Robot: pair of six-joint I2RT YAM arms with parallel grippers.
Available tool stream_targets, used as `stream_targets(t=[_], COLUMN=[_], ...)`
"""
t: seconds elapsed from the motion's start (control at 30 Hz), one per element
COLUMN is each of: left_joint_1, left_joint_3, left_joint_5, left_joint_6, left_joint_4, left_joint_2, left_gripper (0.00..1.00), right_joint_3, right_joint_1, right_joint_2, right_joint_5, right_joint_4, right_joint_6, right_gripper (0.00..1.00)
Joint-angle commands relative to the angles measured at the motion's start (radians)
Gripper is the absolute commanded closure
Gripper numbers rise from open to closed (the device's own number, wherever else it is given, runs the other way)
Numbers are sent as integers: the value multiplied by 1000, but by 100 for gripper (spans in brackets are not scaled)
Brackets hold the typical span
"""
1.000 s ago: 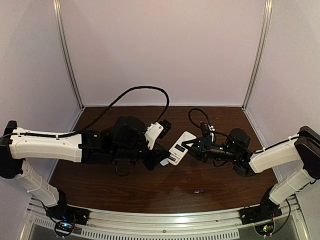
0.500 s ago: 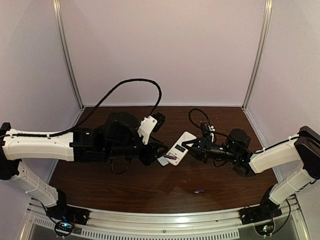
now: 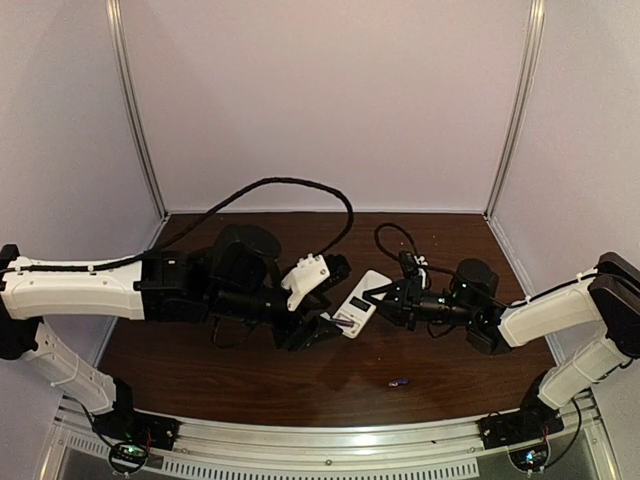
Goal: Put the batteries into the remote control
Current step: Adjust the battery in the battery compartment.
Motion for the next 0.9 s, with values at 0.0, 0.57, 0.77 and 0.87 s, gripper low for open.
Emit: stream_targets(t=[0.0, 0.57, 0.77, 0.87], left_joint_1=[-4, -33, -33, -33], left_joint_3=[74, 195, 197, 199], left_joint_5=[118, 10, -9, -8], left_joint_6=[277, 562, 584, 593], left_joint_4=[-140, -293, -302, -315], left_joint_2=[0, 149, 177, 190], left_gripper=[37, 50, 53, 56], right_joint_3=[32, 46, 46, 46], right_joint_1=[-1, 42, 57, 62], right_joint_2=[1, 50, 66, 70], right_joint_5=[-60, -86, -81, -76], right_joint_4=[-29, -16, 11, 20], right_joint_6=[-20, 18, 35, 41], right_gripper=[100, 100, 100, 100])
